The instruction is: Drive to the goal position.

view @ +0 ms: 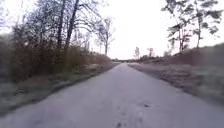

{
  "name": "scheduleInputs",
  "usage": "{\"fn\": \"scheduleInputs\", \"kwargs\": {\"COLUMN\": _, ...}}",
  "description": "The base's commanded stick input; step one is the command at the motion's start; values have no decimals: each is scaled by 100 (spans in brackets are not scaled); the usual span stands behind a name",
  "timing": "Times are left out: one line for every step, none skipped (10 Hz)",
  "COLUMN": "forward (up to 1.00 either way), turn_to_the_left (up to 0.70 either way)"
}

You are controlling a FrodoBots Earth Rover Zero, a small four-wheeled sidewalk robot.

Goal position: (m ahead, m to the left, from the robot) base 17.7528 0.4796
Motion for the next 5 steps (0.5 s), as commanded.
{"fn": "scheduleInputs", "kwargs": {"forward": 100, "turn_to_the_left": 1}}
{"fn": "scheduleInputs", "kwargs": {"forward": 100, "turn_to_the_left": 1}}
{"fn": "scheduleInputs", "kwargs": {"forward": 100, "turn_to_the_left": 1}}
{"fn": "scheduleInputs", "kwargs": {"forward": 100, "turn_to_the_left": 1}}
{"fn": "scheduleInputs", "kwargs": {"forward": 100, "turn_to_the_left": 1}}
